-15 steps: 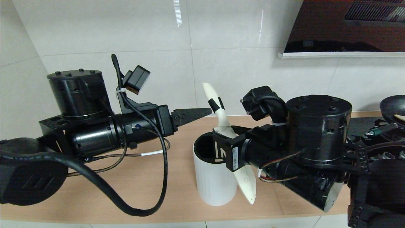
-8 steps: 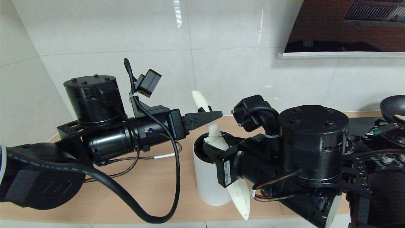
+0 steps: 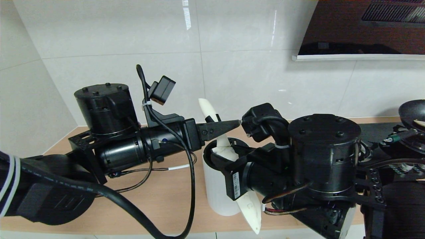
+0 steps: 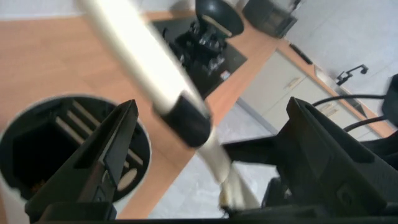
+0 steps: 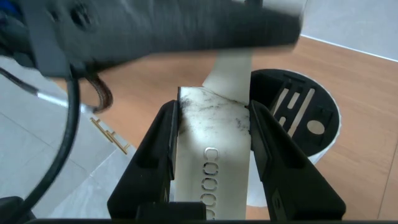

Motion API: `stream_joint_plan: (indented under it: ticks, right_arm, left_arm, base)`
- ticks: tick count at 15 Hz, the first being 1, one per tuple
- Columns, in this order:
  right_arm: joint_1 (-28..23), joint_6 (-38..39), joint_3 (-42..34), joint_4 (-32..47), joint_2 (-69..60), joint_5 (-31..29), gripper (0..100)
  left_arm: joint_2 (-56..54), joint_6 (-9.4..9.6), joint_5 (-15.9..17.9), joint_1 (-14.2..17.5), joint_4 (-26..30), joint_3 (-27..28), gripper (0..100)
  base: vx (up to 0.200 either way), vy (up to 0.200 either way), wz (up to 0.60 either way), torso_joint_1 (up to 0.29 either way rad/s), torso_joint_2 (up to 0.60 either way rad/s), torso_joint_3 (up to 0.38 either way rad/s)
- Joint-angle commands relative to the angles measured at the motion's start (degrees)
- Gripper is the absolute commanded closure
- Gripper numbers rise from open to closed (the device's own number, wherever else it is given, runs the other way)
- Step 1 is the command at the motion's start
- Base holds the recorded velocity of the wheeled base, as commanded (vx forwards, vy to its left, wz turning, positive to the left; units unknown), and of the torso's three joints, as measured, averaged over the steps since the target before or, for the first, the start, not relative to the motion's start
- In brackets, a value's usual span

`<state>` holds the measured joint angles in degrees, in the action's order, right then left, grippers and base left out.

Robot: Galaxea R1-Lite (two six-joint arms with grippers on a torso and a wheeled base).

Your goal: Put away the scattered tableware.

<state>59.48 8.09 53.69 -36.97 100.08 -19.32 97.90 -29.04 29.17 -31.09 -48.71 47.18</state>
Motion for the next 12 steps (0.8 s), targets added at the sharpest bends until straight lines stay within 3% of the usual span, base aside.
stream_joint_plan:
  ticks: [1,7,8,12]
  right_arm:
    - [0.0,0.0,-0.2,0.0,0.1,0.0,100]
    - [0.0,0.0,-0.2,0.0,-0.1,0.0,100]
    - [0.0,0.0,-0.3,0.0,-0.1,0.0,100]
    - [0.0,0.0,-0.6,-0.1,-0.1,0.1,100]
  left_arm:
    - [-0.3,0.03,0.0,0.1,-0.4,-0.3,0]
    - [0.1,0.12,-0.5,0.1,-0.4,-0.6,0]
    - [0.3,0.12,-0.5,0.1,-0.4,-0.6,100]
    - [0.5,0.12,-0.6,0.1,-0.5,-0.6,100]
  base:
    - [0.0,0.0,0.0,0.0,0.0,0.0]
    - [0.0,0.0,0.0,0.0,0.0,0.0]
    - [0.0,0.0,0.0,0.0,0.0,0.0]
    - [0.0,0.0,0.0,0.0,0.0,0.0]
